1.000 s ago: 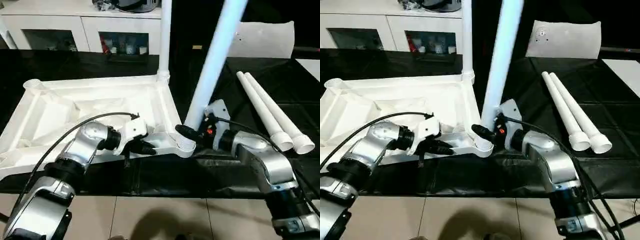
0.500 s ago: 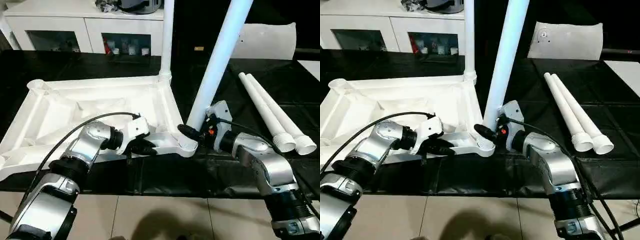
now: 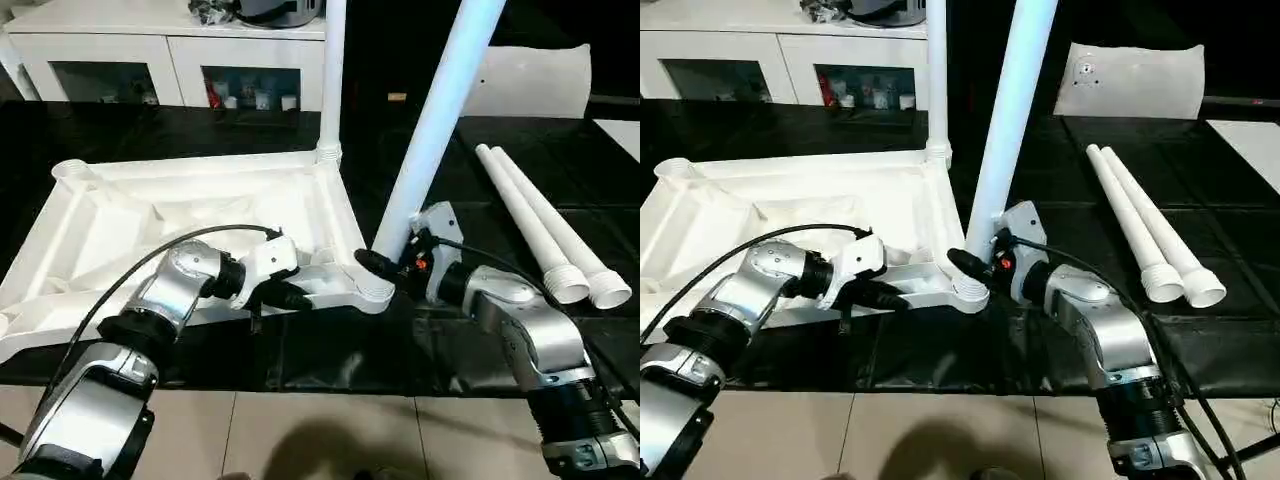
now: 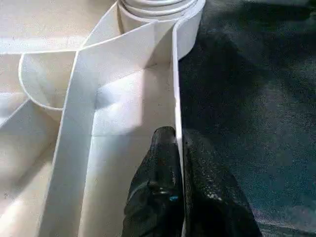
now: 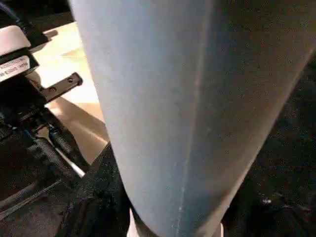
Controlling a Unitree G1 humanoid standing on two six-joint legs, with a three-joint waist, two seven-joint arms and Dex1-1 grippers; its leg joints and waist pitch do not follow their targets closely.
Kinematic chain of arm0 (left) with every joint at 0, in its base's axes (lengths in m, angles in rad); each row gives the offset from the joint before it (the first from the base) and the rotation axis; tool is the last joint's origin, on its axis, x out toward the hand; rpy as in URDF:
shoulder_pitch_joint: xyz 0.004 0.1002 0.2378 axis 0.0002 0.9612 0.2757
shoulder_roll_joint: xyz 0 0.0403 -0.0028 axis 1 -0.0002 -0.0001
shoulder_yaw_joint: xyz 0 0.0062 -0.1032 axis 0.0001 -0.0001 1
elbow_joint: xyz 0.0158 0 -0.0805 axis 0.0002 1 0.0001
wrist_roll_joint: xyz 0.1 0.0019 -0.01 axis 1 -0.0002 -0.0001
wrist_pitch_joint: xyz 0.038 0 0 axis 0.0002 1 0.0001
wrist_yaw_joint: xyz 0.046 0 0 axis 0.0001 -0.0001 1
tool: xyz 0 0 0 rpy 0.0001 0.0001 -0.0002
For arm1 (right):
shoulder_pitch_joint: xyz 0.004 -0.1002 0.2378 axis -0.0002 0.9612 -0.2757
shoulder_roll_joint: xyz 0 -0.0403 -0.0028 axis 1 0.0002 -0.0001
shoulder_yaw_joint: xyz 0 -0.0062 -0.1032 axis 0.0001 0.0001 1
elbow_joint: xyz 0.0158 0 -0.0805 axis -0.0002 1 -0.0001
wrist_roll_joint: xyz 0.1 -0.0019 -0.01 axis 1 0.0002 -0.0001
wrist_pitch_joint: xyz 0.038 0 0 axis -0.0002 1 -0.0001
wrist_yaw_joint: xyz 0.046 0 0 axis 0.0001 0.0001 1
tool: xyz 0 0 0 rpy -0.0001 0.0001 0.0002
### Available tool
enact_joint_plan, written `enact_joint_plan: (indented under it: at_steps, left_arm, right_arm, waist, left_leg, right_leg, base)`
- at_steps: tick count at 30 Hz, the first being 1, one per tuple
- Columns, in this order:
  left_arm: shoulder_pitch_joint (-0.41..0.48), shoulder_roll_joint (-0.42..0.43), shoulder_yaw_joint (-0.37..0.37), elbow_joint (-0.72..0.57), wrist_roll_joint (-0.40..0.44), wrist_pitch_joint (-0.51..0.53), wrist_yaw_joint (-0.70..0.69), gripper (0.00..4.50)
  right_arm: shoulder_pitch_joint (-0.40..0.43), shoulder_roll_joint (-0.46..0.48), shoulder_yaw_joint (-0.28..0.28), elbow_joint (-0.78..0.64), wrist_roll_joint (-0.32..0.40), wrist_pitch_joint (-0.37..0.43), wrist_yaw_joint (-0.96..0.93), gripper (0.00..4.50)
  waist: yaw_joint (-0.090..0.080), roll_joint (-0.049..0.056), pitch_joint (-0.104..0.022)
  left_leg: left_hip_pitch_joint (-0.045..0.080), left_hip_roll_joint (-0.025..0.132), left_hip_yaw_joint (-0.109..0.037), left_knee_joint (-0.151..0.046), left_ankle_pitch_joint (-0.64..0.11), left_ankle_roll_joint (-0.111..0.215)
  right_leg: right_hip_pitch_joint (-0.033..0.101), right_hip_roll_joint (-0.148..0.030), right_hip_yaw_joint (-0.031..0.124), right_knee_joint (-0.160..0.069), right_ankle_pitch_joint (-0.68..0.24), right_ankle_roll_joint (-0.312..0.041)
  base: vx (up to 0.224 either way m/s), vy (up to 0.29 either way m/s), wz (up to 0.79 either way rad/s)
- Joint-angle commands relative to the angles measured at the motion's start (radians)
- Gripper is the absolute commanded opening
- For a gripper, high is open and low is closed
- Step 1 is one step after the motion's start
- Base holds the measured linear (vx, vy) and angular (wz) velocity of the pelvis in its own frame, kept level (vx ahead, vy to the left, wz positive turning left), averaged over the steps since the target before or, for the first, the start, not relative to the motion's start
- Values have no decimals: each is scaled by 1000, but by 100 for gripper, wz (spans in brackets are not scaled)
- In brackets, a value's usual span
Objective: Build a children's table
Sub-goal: Insert table leg to table base
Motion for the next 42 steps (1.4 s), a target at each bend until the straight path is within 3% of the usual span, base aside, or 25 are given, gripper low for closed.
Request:
enact_joint_plan:
  at_steps: [1, 4, 6, 10, 16, 19, 22, 25, 28, 29, 30, 37, 42]
  left_arm:
    - [3, 15, 8, -5, -11, -15, -25, 0]
    - [8, 20, 7, -12, -5, -29, -22, 0]
    - [15, 22, 6, -20, -2, -34, -13, 0]
    - [26, 13, 21, -23, -22, -36, -17, 0]
    - [26, 1, 49, -12, -51, -31, -10, 0]
    - [29, 8, 45, -18, -40, -27, 2, 0]
    - [30, 14, 44, -10, -23, -41, 23, 0]
    - [31, 18, 41, -16, -20, -46, 6, 0]
    - [31, 24, 32, -18, -14, -55, -12, 0]
    - [31, 24, 31, -18, -14, -56, -13, 0]
    - [31, 26, 28, -19, -11, -59, -18, 0]
    - [26, 35, 1, -37, -7, -78, -89, 0]
    - [14, 45, -17, -55, -33, -90, -206, 0]
  right_arm:
    - [6, 4, 23, 18, 14, 10, 32, 191]
    - [1, 7, 19, 31, 18, 9, 39, 191]
    - [-2, 9, 15, 42, 20, 6, 42, 191]
    - [-2, 13, 7, 62, 24, 1, 50, 191]
    - [9, 45, -40, 93, 56, -6, 35, 191]
    - [29, 43, -36, 100, 45, -32, 40, 191]
    - [86, 40, -7, 81, 19, -73, 49, 190]
    - [136, 5, 64, 70, -43, -113, 85, 190]
    - [139, -12, 99, 81, -74, -134, 103, 190]
    - [138, -13, 101, 82, -75, -135, 104, 190]
    - [135, -16, 106, 86, -79, -137, 107, 190]
    - [75, -46, 150, 123, -79, -137, 207, 190]
    - [73, -54, 175, 129, -22, -102, 333, 190]
  waist:
    - [5, -1, -64]
    - [5, -5, -65]
    - [6, 0, -64]
    - [4, 0, -61]
    - [3, 7, -61]
    - [4, 4, -63]
    - [5, 6, -62]
    - [7, 5, -62]
    - [6, 8, -60]
    - [7, 14, -59]
    - [5, 9, -60]
    - [4, 7, -64]
    - [9, 3, -67]
  left_leg:
    - [0, 28, -12, -75, -232, 31]
    - [-2, 30, -10, -76, -218, 32]
    - [-1, 31, -10, -76, -216, 31]
    - [2, 28, -10, -76, -248, 24]
    - [2, 29, -12, -78, -257, 21]
    - [0, 29, -11, -78, -247, 24]
    - [1, 29, -10, -78, -249, 26]
    - [1, 29, -11, -80, -252, 29]
    - [2, 27, -10, -78, -264, 35]
    - [3, 27, -12, -78, -272, 33]
    - [2, 26, -12, -79, -275, 33]
    - [2, 32, -13, -81, -269, 38]
    - [1, 36, -11, -83, -247, 47]
  right_leg:
    - [45, -80, 44, -97, -501, -101]
    - [48, -78, 46, -89, -436, -127]
    - [49, -80, 46, -87, -419, -140]
    - [47, -80, 44, -97, -499, -119]
    - [46, -80, 44, -98, -485, -125]
    - [49, -80, 45, -95, -465, -134]
    - [47, -81, 45, -96, -468, -132]
    - [47, -81, 44, -98, -489, -116]
    - [44, -80, 44, -104, -532, -104]
    - [43, -80, 43, -104, -542, -102]
    - [44, -79, 42, -106, -547, -97]
    - [47, -79, 43, -97, -483, -126]
    - [52, -81, 46, -91, -412, -154]
  base:
    - [0, 0, 0]
    - [0, 0, 0]
    - [0, 0, 0]
    - [0, 0, 0]
    - [0, 0, 0]
    - [0, 0, 0]
    - [0, 0, 0]
    - [0, 0, 0]
    - [0, 0, 0]
    - [0, 0, 0]
    - [0, 0, 0]
    - [0, 0, 0]
    - [0, 0, 0]
